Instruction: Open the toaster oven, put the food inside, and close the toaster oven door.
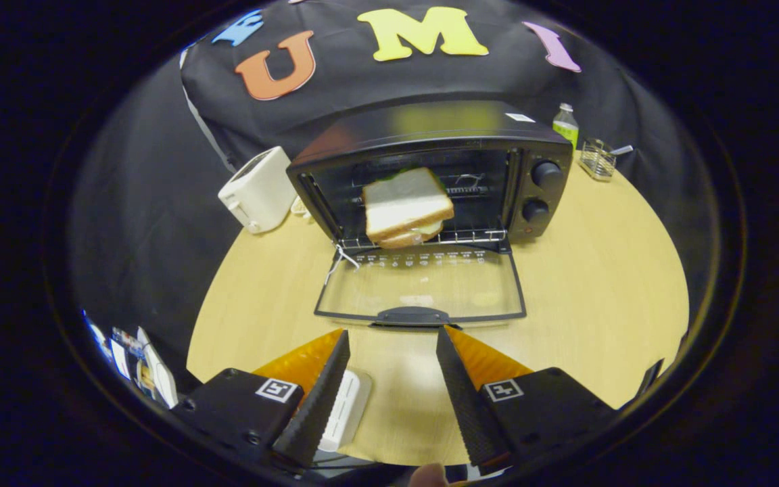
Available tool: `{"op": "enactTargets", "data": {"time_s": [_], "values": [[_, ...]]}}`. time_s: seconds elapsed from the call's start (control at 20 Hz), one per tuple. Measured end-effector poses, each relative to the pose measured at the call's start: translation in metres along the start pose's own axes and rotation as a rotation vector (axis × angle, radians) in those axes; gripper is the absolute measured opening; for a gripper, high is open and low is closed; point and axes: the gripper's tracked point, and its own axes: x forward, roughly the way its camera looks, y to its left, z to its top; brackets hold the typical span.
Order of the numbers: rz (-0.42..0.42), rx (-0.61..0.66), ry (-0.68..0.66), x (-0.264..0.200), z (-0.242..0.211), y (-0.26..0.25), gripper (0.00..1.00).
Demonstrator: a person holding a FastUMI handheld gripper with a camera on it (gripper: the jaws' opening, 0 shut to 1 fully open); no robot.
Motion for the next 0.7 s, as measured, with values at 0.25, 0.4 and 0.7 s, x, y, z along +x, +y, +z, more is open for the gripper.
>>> {"op": "enactTargets", "data": {"time_s": [0.25, 0.4, 0.7], "values": [[-0.039, -0.036, 0.064, 0.020, -0.032, -0.021, 0.85], [-0.052, -0.004, 0.099, 0.044, -0.043, -0.027, 0.86], [-0.083, 0.014, 0.093, 0.080, -0.039, -0.034, 0.86]]}}
